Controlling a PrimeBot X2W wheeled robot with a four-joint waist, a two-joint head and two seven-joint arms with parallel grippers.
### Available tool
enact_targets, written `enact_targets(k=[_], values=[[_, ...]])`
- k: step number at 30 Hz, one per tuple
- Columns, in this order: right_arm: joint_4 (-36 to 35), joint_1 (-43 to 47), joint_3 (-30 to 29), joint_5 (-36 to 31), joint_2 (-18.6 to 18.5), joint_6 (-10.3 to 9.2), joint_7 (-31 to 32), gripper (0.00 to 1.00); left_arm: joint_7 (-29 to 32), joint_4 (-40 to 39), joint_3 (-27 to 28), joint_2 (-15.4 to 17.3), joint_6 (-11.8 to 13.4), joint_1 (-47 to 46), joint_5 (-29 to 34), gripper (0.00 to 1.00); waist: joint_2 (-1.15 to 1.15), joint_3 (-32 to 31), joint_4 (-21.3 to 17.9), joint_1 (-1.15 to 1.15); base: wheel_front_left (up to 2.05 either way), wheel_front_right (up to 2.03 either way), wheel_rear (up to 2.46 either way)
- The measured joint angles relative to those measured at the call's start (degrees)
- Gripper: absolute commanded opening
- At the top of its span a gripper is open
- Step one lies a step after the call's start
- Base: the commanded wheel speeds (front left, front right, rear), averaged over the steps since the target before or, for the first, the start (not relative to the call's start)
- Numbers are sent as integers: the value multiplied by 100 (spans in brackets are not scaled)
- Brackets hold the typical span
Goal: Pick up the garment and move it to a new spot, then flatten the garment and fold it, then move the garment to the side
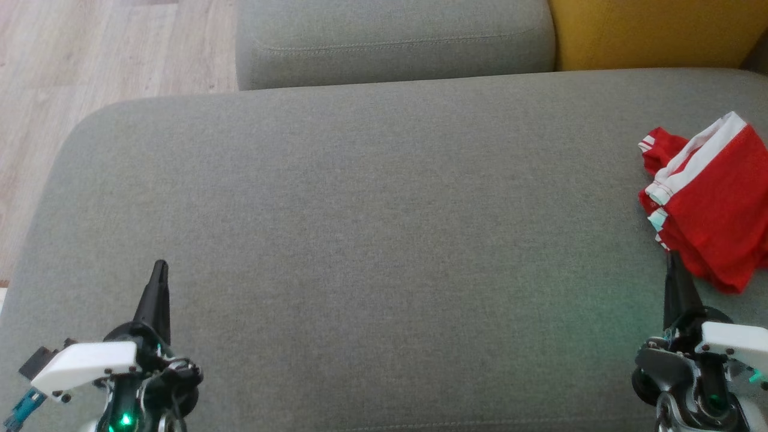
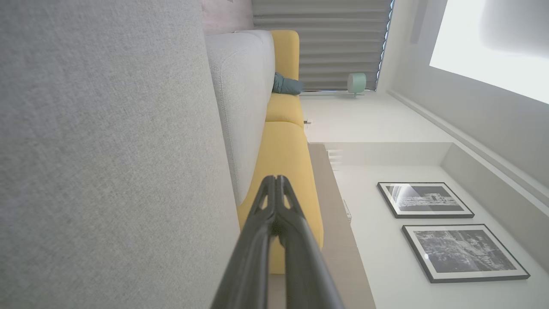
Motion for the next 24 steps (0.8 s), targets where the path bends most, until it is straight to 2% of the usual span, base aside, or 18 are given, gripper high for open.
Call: enact_targets(k=[24], values=[[7,-29,-49,109,1,0,49,0,77,5,33,-22,-2,-1,-127,0,0,-4,-1,0,0,0,0]])
